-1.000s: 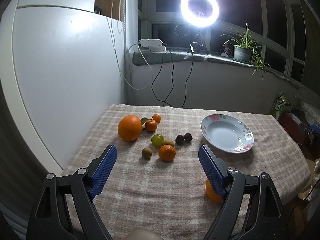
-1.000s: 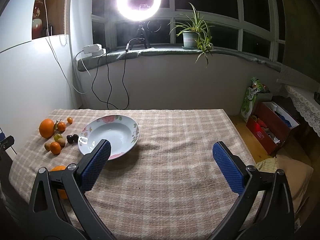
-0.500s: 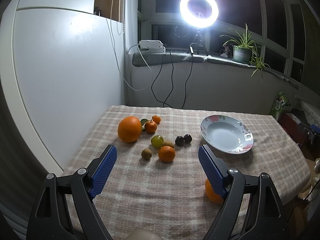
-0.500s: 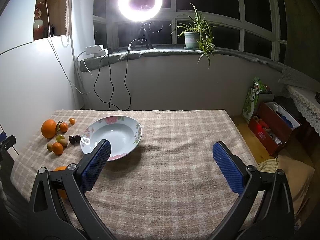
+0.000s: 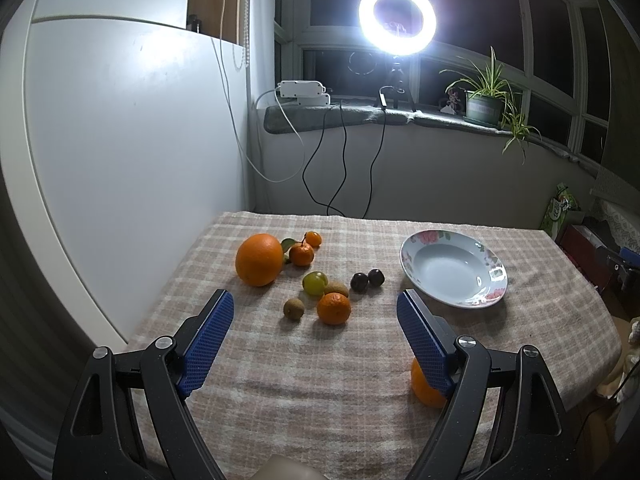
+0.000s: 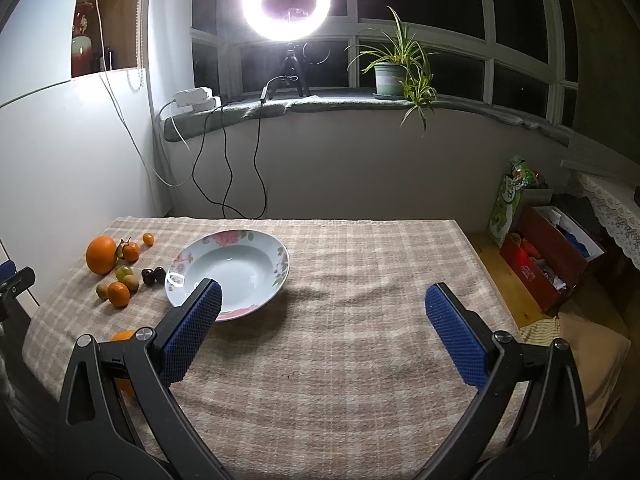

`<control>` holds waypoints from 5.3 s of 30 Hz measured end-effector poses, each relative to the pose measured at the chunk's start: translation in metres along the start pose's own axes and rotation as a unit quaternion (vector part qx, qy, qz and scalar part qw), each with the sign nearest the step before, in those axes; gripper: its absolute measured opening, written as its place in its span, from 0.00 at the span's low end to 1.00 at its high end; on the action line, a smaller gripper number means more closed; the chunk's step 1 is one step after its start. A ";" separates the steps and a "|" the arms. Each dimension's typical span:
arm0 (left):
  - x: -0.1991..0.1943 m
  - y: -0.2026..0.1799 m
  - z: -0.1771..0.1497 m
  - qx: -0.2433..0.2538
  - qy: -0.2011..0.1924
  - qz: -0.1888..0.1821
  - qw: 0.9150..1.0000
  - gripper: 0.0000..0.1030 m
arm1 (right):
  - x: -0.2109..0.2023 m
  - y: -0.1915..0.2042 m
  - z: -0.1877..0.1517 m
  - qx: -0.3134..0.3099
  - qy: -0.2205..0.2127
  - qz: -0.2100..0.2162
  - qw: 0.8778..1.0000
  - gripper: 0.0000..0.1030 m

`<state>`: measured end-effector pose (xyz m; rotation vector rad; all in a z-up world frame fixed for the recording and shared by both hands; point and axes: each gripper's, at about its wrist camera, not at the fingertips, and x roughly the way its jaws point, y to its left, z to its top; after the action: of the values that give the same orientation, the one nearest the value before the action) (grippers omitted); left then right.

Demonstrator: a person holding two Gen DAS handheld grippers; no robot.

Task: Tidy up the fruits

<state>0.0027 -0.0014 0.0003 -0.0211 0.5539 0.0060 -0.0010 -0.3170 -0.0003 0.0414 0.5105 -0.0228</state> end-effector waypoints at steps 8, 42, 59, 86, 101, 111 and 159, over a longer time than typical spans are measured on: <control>0.000 0.000 0.001 0.000 0.000 0.000 1.000 0.81 | 0.000 0.001 0.000 0.000 0.000 0.000 1.000 1.00; 0.048 -0.015 -0.048 -0.120 0.156 -0.255 0.947 0.79 | 0.077 0.065 -0.052 0.020 0.187 0.288 0.939 1.00; 0.068 -0.034 -0.061 -0.113 0.200 -0.283 0.931 0.61 | 0.122 0.091 -0.074 0.070 0.302 0.370 0.876 0.76; 0.067 -0.053 -0.058 -0.048 0.183 -0.249 0.950 0.55 | 0.131 0.101 -0.068 0.101 0.337 0.404 0.844 0.56; 0.098 -0.077 -0.004 -0.006 0.145 -0.263 0.954 0.55 | 0.149 0.070 -0.017 0.108 0.294 0.399 0.862 0.56; 0.146 -0.106 0.025 0.010 0.139 -0.274 0.951 0.57 | 0.190 0.043 0.015 0.122 0.275 0.379 0.875 0.56; 0.179 -0.119 0.036 0.051 0.138 -0.233 0.961 0.57 | 0.206 0.062 0.045 -0.005 0.201 0.246 0.948 0.80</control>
<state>0.1752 -0.1200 -0.0611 -0.0521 0.8182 -0.4910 0.2023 -0.2590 -0.0593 0.1642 0.8978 0.4861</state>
